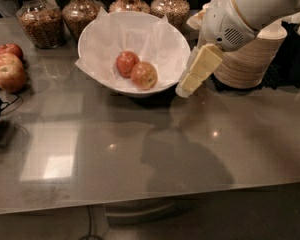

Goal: Pick apple from white bowl

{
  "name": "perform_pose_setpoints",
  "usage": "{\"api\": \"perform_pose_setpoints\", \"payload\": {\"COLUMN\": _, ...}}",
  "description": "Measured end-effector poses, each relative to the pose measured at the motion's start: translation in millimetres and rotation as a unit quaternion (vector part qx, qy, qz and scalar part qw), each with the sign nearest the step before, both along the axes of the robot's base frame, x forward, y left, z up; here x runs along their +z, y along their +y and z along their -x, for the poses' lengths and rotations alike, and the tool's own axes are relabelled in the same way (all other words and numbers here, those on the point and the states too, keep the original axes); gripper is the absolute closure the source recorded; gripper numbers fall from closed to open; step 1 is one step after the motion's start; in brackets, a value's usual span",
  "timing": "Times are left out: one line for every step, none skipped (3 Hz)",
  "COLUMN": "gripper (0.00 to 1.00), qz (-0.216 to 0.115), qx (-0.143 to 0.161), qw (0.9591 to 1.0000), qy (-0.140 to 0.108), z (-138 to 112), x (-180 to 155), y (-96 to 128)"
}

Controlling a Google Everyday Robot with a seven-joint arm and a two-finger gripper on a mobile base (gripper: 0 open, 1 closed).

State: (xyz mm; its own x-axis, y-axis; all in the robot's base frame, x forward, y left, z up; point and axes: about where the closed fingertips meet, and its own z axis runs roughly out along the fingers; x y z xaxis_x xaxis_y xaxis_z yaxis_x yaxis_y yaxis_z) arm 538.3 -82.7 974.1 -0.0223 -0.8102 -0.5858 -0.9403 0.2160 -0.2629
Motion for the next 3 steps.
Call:
{"api": "perform_pose_setpoints", "payload": {"gripper": 0.00, "qz": -0.003, "qx": 0.028, "qw": 0.9994, "qy": -0.019, "z": -10, "x": -7, "y": 24}}
{"api": "perform_pose_setpoints", "payload": {"gripper": 0.04, "qz": -0.010, "qx": 0.039, "qw": 0.9987, "qy": -0.031, "z": -44, "x": -16, "y": 39}}
{"api": "perform_pose_setpoints", "payload": {"gripper": 0.05, "qz": -0.014, "qx": 0.040, "qw": 0.9986, "qy": -0.032, "z": -51, "x": -17, "y": 41}}
